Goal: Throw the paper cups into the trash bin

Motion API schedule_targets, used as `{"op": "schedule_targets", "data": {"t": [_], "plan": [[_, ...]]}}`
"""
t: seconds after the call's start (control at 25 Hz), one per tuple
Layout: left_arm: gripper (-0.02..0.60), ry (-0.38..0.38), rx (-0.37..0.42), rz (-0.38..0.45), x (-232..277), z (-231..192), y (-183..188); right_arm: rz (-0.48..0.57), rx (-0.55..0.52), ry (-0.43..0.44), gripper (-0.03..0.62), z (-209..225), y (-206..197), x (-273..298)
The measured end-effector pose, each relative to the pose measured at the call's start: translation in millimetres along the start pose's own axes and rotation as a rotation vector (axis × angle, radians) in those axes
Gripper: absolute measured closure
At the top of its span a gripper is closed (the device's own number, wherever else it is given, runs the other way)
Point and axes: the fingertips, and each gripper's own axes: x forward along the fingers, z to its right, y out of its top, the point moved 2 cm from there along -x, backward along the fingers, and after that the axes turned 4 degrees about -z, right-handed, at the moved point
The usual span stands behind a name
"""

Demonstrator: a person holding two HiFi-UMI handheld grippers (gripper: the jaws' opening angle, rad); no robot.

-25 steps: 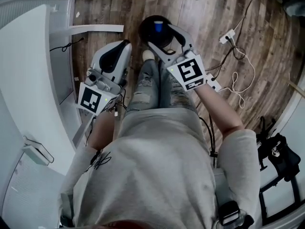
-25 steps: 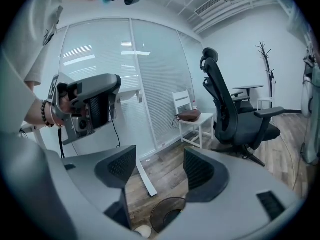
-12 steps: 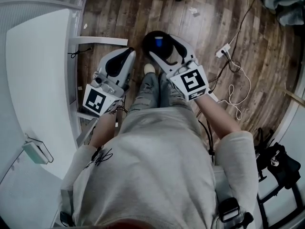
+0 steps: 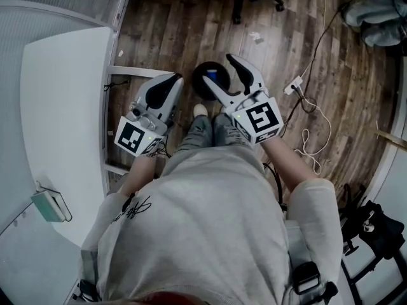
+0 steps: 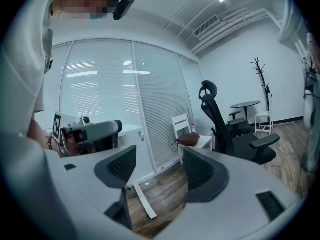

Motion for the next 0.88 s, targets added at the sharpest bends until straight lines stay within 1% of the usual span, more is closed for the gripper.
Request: {"op": "schedule_targets", "data": {"t": [0.2,0.52,0.64,0.72,0.88], "plan": [[0.578,-0.021,0.034,0.026,10,0,18,0.038,-0.043,-0.008,0.295,4,31,-7],[0.578,-0.040,0.069,0.033,22,0,41,0.105,-0.071,-0.026,0.296,10,72,-21],[0.578,-0.038,0.084,0.046,24,-2,49,0.130,-0.093,-0.014,0.301,7,82,-23],[0.578,-0.038,0.090,0.050,23,-1,54,0.139,-0.101,-0.007,0.313,2,87,-27],[0.578,-0.041,0.107,0.063,28,-1,64,0.170,-0.098,0.001,0.369,-4,97,-31]]}}
